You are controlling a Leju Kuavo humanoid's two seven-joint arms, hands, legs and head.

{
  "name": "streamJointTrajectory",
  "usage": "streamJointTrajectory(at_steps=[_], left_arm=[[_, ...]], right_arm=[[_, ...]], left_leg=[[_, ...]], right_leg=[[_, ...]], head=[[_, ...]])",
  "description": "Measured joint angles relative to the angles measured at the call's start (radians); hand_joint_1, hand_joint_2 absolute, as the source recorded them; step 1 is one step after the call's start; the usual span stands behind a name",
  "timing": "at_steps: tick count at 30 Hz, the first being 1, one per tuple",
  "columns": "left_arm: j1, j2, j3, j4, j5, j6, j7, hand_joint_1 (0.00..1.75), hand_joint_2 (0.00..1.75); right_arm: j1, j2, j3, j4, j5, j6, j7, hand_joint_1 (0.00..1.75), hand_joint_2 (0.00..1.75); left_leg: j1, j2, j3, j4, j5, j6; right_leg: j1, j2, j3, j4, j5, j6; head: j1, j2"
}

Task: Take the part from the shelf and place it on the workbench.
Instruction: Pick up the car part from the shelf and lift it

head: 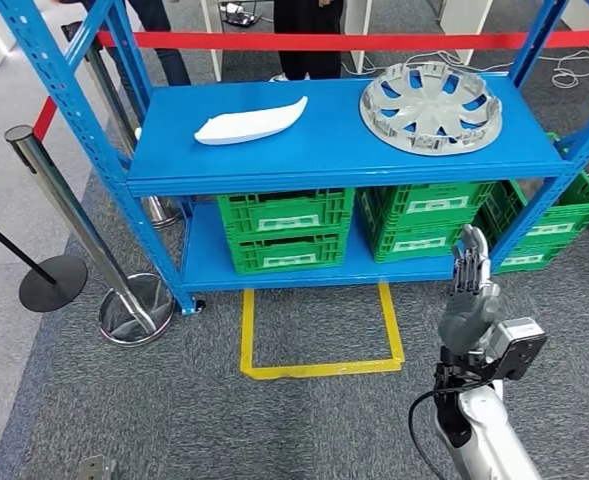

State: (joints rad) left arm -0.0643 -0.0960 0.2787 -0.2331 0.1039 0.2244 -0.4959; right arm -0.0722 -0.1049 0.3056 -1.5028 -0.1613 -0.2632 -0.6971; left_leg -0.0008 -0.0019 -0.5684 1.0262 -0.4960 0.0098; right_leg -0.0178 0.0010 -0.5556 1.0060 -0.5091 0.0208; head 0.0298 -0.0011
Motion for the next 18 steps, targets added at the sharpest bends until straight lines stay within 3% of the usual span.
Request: streamJointTrajectory(at_steps=[2,4,7,9,10,12,13,15,18], left_arm=[[-0.001,0.0,-0.001,0.0,0.0,-0.001,0.001,0.0,0.0],[-0.001,0.0,-0.002,0.0,0.0,-0.001,0.002,0.0,0.0],[-0.004,0.001,-0.003,0.0,0.001,-0.001,0.002,0.0,0.0],[-0.004,0.001,-0.004,0.0,0.001,-0.002,0.002,0.0,0.0],[-0.004,0.001,-0.004,0.0,0.001,-0.002,0.002,0.0,0.0],[-0.004,0.0,-0.005,0.0,0.001,-0.003,0.002,0.0,0.0],[-0.004,0.0,-0.006,0.0,0.001,-0.003,0.002,0.0,0.0],[-0.005,-0.001,-0.007,0.0,0.0,-0.004,0.004,0.0,0.0],[-0.006,-0.001,-0.007,0.0,0.0,-0.004,0.005,0.0,0.0]], right_arm=[[-0.003,0.0,0.001,0.003,-0.001,0.0,-0.001,0.0,0.0],[-0.007,0.0,0.003,0.007,-0.001,0.0,-0.002,0.0,0.0],[-0.014,0.001,0.007,0.013,-0.001,0.001,-0.002,0.0,0.0],[-0.013,0.001,0.008,0.019,-0.002,0.001,-0.002,0.0,0.0],[-0.013,0.001,0.009,0.022,-0.003,0.001,-0.002,0.0,0.0],[-0.014,0.001,0.01,0.027,-0.003,0.001,-0.002,0.0,0.0],[-0.015,0.001,0.011,0.028,-0.003,0.002,-0.002,0.0,0.0],[-0.017,0.001,0.012,0.032,-0.004,0.004,-0.002,0.0,0.0],[-0.016,0.001,0.013,0.035,-0.005,0.007,-0.002,0.0,0.0]], left_leg=[[-0.001,0.0,0.005,-0.014,-0.006,0.01],[0.003,0.0,0.014,-0.021,-0.004,0.02],[0.003,0.0,0.021,-0.024,-0.006,0.031],[0.001,0.0,0.025,-0.023,-0.011,0.035],[0.0,-0.001,0.03,-0.023,-0.015,0.036],[-0.001,-0.001,0.046,-0.023,-0.026,0.033],[-0.001,-0.001,0.053,-0.023,-0.032,0.03],[-0.003,-0.001,0.058,-0.02,-0.044,0.019],[-0.004,0.0,0.06,-0.007,-0.05,0.002]], right_leg=[[0.001,-0.001,-0.001,0.003,0.007,0.014],[0.0,-0.002,-0.014,0.03,-0.006,0.023],[-0.001,-0.001,-0.1,0.19,-0.083,0.028],[-0.001,-0.001,-0.158,0.277,-0.102,0.031],[-0.001,-0.001,-0.163,0.27,-0.084,0.03],[-0.001,-0.002,-0.123,0.159,-0.003,0.026],[0.001,-0.002,-0.099,0.1,0.024,0.023],[0.007,-0.003,-0.068,0.03,0.035,0.012],[0.006,-0.002,-0.052,0.015,0.031,-0.007]], head=[[0.0,0.0],[0.001,0.0],[0.003,0.0],[0.003,0.0],[0.004,0.0],[0.004,0.0],[0.003,0.0],[0.003,0.0],[0.0,0.0]])
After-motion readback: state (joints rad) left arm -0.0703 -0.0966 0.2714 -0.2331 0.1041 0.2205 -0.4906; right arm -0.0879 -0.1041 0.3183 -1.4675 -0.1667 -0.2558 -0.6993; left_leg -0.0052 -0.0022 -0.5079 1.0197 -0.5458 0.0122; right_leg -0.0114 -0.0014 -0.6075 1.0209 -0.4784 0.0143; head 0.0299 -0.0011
